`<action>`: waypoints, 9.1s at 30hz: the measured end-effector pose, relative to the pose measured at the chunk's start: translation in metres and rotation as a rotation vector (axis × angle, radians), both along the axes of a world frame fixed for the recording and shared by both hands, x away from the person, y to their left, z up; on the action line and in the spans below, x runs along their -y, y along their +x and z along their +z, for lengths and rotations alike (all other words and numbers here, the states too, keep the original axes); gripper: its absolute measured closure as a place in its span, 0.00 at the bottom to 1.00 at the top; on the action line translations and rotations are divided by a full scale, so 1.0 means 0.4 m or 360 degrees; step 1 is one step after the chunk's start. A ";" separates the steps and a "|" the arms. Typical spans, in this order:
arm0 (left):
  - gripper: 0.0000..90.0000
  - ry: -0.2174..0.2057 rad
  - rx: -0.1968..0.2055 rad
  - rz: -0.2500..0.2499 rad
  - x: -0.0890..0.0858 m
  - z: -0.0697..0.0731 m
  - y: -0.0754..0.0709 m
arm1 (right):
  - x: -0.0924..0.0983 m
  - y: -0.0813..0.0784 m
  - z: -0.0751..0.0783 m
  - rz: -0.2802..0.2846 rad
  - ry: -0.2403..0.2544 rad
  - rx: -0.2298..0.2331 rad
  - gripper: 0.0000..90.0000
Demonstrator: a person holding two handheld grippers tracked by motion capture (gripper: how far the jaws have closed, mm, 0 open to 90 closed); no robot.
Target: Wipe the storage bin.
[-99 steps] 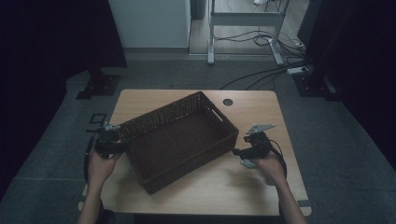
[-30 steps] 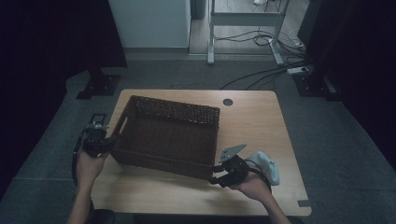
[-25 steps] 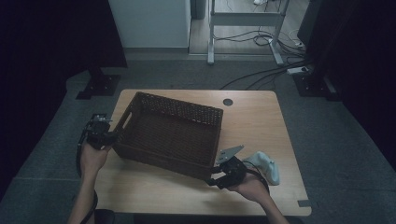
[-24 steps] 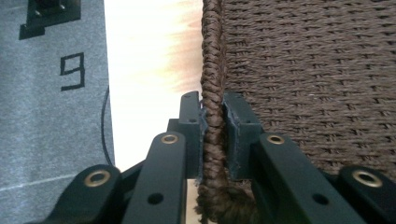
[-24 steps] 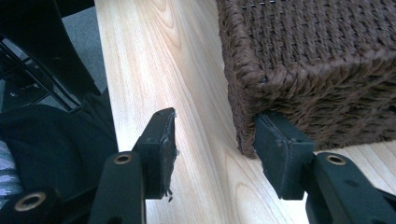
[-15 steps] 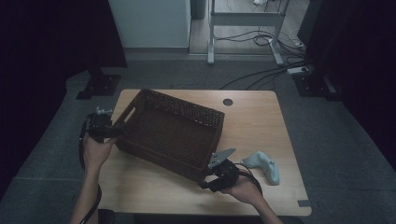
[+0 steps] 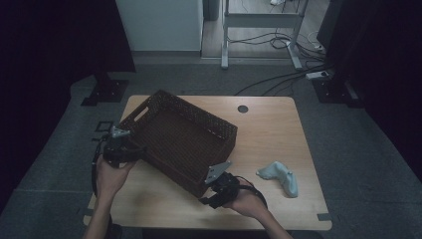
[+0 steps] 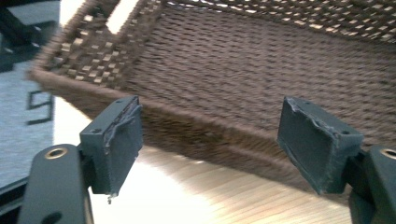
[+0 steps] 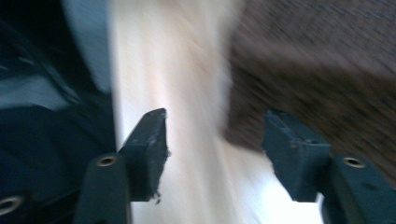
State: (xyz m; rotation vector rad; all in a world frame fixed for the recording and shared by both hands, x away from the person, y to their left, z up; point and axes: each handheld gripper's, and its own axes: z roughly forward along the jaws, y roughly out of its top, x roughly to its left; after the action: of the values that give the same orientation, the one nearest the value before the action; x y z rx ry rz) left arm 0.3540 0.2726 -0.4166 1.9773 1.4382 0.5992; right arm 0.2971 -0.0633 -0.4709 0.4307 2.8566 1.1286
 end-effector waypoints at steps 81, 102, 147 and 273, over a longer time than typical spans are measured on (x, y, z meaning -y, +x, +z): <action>0.34 0.0100 0.0009 0.0027 0.032 -0.044 0.025 | 0.279 0.319 0.070 -0.0913 -0.0173 0.0156 0.82; 0.34 0.0103 0.0008 0.0033 0.034 -0.044 0.025 | 0.187 0.328 0.067 -0.0757 -0.0209 0.0230 0.83; 0.36 0.0118 0.0017 0.0054 0.041 -0.046 0.024 | 0.066 0.111 0.048 -0.0312 -0.0128 0.0243 0.82; 0.37 0.0162 0.0004 0.0057 0.048 -0.045 0.026 | 0.127 0.241 -0.066 -0.0548 -0.0253 -0.0007 0.84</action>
State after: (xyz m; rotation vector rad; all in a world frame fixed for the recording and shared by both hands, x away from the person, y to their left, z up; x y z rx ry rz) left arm 0.3645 0.2534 -0.4344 2.0319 1.4708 0.7031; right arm 0.3935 -0.1141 -0.4973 0.8710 2.7027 0.8349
